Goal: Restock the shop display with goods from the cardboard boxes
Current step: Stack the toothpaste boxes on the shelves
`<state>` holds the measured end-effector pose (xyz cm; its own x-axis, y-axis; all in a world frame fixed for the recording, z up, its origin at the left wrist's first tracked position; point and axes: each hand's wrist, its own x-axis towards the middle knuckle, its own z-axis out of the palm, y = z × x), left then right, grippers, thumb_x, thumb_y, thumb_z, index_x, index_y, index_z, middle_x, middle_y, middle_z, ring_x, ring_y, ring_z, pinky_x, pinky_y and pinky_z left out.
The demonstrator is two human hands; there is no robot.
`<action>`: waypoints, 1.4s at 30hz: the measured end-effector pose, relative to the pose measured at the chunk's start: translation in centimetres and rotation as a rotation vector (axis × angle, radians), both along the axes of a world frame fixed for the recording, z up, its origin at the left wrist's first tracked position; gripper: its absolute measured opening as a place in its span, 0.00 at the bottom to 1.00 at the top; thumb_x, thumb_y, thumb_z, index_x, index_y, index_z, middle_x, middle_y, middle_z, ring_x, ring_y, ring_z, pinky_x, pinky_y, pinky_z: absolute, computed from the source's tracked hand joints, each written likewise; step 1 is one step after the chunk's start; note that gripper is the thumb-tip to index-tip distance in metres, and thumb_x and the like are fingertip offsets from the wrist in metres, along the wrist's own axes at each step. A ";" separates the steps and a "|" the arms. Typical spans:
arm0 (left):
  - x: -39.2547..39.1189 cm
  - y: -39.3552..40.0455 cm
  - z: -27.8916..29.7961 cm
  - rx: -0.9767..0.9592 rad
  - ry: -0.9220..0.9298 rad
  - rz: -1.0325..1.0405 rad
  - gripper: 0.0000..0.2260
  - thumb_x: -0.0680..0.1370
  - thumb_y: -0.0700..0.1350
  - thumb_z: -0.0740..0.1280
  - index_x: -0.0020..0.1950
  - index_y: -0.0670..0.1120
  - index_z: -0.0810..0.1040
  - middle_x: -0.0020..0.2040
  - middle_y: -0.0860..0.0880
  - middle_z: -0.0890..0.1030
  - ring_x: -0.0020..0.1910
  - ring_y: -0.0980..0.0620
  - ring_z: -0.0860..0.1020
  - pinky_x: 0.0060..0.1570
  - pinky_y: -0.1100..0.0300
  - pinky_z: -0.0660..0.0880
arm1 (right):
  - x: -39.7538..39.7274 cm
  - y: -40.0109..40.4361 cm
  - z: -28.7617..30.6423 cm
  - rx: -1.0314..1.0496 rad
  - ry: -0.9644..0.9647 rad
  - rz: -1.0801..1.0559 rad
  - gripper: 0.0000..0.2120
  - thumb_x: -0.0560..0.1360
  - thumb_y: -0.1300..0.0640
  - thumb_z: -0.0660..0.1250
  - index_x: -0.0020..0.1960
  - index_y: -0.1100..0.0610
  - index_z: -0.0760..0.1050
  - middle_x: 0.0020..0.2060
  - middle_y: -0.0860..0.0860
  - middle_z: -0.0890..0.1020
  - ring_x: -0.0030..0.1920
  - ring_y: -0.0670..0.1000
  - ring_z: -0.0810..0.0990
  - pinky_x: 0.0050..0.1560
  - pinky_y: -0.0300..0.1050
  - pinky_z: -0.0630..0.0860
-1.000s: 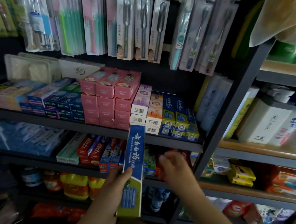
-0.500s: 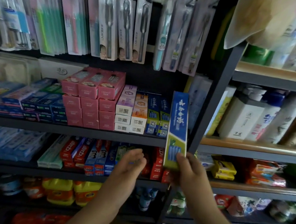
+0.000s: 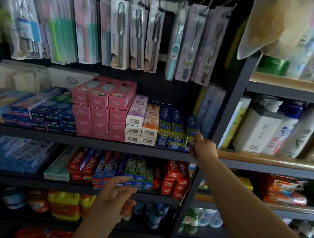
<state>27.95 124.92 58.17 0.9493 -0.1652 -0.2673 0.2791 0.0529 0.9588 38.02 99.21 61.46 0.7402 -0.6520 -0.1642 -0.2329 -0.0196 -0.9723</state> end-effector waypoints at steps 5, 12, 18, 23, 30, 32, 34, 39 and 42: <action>-0.3 0.7 -0.9 0.030 0.063 0.023 0.07 0.79 0.40 0.65 0.54 0.51 0.75 0.45 0.47 0.85 0.50 0.43 0.79 0.55 0.45 0.74 | -0.3 0.2 -1.3 -0.063 -0.040 -0.049 0.14 0.79 0.56 0.61 0.35 0.56 0.71 0.33 0.51 0.78 0.36 0.51 0.78 0.43 0.49 0.78; -0.5 0.5 -1.2 0.000 0.098 0.012 0.08 0.79 0.35 0.62 0.54 0.47 0.74 0.43 0.41 0.84 0.39 0.43 0.78 0.41 0.52 0.73 | 0.0 0.4 -0.8 -0.449 0.112 0.029 0.27 0.76 0.46 0.66 0.71 0.56 0.66 0.61 0.55 0.76 0.57 0.57 0.78 0.53 0.50 0.77; -0.6 0.7 -1.0 0.005 0.109 0.007 0.08 0.79 0.35 0.62 0.54 0.46 0.74 0.41 0.41 0.84 0.37 0.43 0.78 0.40 0.53 0.72 | 0.3 0.0 -0.3 -0.536 0.113 0.118 0.25 0.76 0.46 0.66 0.69 0.56 0.69 0.60 0.56 0.77 0.59 0.57 0.77 0.55 0.49 0.76; -0.8 0.8 -1.1 0.019 0.115 0.014 0.07 0.79 0.36 0.62 0.54 0.46 0.75 0.41 0.42 0.84 0.37 0.45 0.78 0.39 0.54 0.72 | 0.8 -0.1 -0.9 -0.502 0.083 0.120 0.27 0.78 0.47 0.64 0.73 0.55 0.65 0.67 0.58 0.69 0.64 0.59 0.72 0.63 0.53 0.73; -0.6 1.1 -1.6 0.073 0.100 0.035 0.06 0.79 0.36 0.62 0.52 0.45 0.77 0.40 0.44 0.84 0.36 0.47 0.79 0.40 0.55 0.72 | 1.8 -0.4 -1.4 -0.434 0.081 0.074 0.25 0.76 0.45 0.66 0.67 0.58 0.69 0.59 0.57 0.78 0.57 0.58 0.78 0.50 0.48 0.75; -0.7 1.2 -1.7 0.091 0.092 0.038 0.06 0.80 0.37 0.63 0.51 0.45 0.77 0.40 0.45 0.85 0.37 0.47 0.80 0.41 0.54 0.73 | 1.9 -0.5 -1.5 -0.405 0.083 0.083 0.25 0.76 0.46 0.66 0.67 0.58 0.68 0.58 0.56 0.79 0.56 0.57 0.78 0.46 0.45 0.72; -0.8 1.4 -1.8 0.102 0.087 0.038 0.05 0.80 0.37 0.63 0.50 0.45 0.78 0.41 0.45 0.85 0.38 0.47 0.80 0.42 0.54 0.74 | 1.8 -0.5 -1.7 -0.385 0.077 0.096 0.26 0.76 0.45 0.66 0.69 0.57 0.67 0.58 0.55 0.79 0.56 0.57 0.78 0.45 0.44 0.71; -0.6 1.9 -2.8 0.119 0.109 0.043 0.05 0.80 0.39 0.62 0.50 0.45 0.78 0.42 0.45 0.84 0.40 0.47 0.80 0.41 0.56 0.74 | 0.3 0.0 -1.8 -0.415 0.084 0.120 0.30 0.77 0.46 0.65 0.75 0.55 0.60 0.66 0.56 0.73 0.61 0.58 0.75 0.52 0.48 0.73; -0.7 2.6 -3.7 0.151 0.107 0.054 0.05 0.80 0.41 0.62 0.49 0.46 0.78 0.44 0.46 0.84 0.43 0.47 0.81 0.46 0.53 0.74 | -2.7 1.8 -2.1 -0.478 -0.025 0.046 0.29 0.79 0.51 0.63 0.76 0.56 0.58 0.71 0.54 0.64 0.59 0.51 0.73 0.54 0.45 0.69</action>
<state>27.23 127.50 54.48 0.9205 -0.0647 -0.3853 0.3808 -0.0718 0.9219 35.31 100.98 59.32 0.7699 -0.6166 0.1644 -0.1981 -0.4758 -0.8569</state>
